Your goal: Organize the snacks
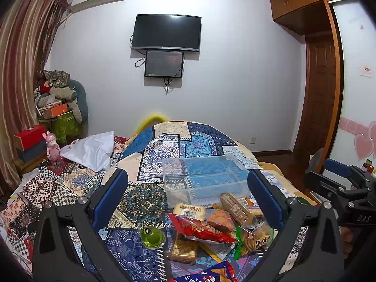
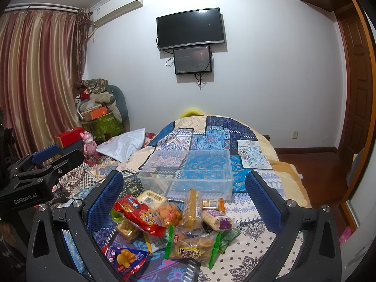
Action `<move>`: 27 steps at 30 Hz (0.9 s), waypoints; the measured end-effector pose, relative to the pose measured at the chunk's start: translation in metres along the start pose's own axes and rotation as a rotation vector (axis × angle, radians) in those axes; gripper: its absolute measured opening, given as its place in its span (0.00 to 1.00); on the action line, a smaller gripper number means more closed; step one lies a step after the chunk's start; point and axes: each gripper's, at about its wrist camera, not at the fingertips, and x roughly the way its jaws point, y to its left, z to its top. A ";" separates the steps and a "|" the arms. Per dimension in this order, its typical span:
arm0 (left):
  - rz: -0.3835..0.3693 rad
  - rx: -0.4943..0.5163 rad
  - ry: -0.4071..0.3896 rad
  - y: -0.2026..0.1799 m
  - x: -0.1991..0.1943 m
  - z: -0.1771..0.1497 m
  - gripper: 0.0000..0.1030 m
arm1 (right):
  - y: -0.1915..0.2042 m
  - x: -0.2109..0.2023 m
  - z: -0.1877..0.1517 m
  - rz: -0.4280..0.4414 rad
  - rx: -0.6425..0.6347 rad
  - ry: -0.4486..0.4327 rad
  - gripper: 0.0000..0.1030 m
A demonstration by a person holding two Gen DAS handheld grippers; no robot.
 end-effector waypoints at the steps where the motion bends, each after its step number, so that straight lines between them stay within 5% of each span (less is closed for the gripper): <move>1: 0.001 0.002 -0.005 0.000 0.000 0.000 1.00 | 0.000 0.000 0.000 0.000 0.000 0.000 1.00; 12: -0.022 0.011 -0.019 0.008 0.007 -0.007 1.00 | -0.002 0.012 -0.008 0.001 -0.001 0.030 1.00; 27: 0.005 0.022 0.216 0.040 0.058 -0.046 0.92 | -0.024 0.058 -0.044 -0.010 0.002 0.254 0.96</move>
